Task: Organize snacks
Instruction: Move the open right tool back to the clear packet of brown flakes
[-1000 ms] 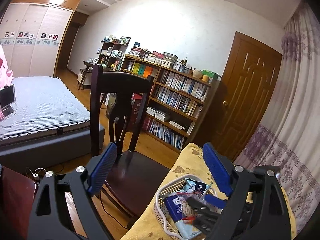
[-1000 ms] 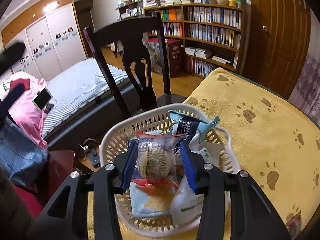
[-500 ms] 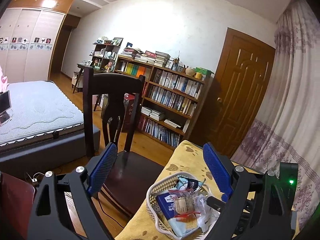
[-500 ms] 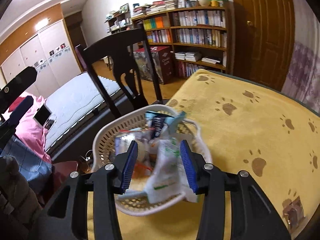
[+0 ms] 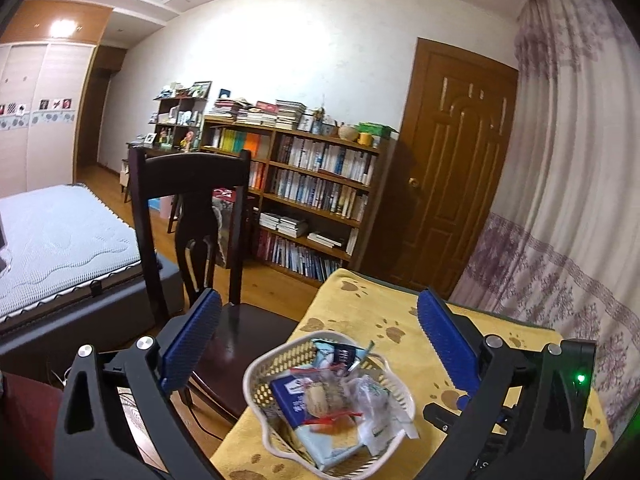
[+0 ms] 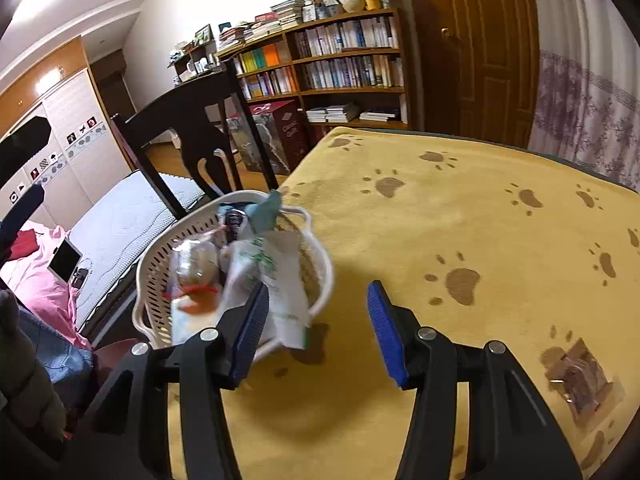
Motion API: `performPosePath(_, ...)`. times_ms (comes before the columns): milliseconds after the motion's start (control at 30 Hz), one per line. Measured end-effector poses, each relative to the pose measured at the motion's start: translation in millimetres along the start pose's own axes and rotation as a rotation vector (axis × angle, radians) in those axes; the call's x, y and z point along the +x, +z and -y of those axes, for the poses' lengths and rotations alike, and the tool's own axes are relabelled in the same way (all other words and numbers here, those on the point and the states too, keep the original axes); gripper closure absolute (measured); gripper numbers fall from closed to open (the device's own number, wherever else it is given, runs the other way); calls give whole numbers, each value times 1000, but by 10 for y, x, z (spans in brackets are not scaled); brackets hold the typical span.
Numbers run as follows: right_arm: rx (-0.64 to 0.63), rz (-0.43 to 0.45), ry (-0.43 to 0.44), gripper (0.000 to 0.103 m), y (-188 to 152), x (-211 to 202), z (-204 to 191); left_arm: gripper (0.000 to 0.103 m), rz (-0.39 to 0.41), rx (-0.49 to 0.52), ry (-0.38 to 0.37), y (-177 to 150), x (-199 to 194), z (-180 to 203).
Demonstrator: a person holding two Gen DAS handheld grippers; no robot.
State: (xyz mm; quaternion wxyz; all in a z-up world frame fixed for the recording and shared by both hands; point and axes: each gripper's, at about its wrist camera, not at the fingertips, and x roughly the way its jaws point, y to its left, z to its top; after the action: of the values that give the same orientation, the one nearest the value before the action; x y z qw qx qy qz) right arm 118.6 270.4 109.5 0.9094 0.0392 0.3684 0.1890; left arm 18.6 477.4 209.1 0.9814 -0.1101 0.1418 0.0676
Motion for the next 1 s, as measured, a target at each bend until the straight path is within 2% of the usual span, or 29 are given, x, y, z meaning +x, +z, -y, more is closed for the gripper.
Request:
performPosePath(167,39,3,-22,51,-73,-118,275,3,-4,50,-25,-48,-14,193)
performPosePath(567,223,30,-116,49,-344,-475,1213,3,-25,139,-78,-175,14,574)
performPosePath(1000,524,45,-252,48,-830,-873,2379,3,-38,240,-120,-311,-10,905)
